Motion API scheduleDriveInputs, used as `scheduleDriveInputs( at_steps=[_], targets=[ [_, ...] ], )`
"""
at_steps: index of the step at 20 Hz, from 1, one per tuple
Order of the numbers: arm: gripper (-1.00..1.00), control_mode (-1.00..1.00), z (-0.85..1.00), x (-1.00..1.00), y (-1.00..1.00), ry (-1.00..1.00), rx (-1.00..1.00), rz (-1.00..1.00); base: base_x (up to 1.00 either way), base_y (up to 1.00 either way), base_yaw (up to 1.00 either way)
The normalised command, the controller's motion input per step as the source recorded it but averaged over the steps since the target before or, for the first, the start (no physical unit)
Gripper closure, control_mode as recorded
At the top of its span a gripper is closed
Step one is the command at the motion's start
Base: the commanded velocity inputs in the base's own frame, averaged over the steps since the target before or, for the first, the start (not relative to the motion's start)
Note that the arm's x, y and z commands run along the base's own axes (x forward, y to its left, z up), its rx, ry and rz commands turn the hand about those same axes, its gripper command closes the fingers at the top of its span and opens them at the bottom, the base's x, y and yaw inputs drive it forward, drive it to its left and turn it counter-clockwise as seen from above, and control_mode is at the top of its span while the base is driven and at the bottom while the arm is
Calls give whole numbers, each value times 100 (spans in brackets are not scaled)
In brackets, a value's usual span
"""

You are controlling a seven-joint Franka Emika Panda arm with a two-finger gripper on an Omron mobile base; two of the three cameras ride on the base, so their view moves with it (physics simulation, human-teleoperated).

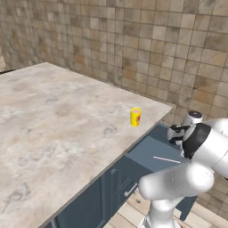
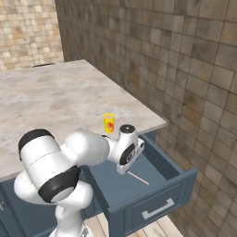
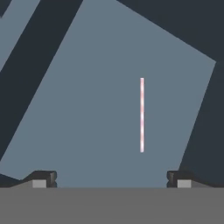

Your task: Pick up the straw from the right drawer and put it inside the smoothie cup.

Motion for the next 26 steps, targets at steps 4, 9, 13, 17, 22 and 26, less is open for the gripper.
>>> scheduleDriveInputs(
  at_steps=[4,9,13,17,22,26],
  targets=[
    [-100,-100,-34,10,-10,0,0,-2,0,0,0],
    [-100,-100,-42,17,0,0,0,-5,0,0,0],
    [-100,-100,-38,10,-1,0,0,-6,0,0,0],
    [-100,-100,-28,6,-8,0,0,-6,0,0,0],
    [-100,-100,-25,1,-13,0,0,-4,0,0,0],
    [-100,-100,-24,1,-19,0,1,-2,0,0,0]
  ],
)
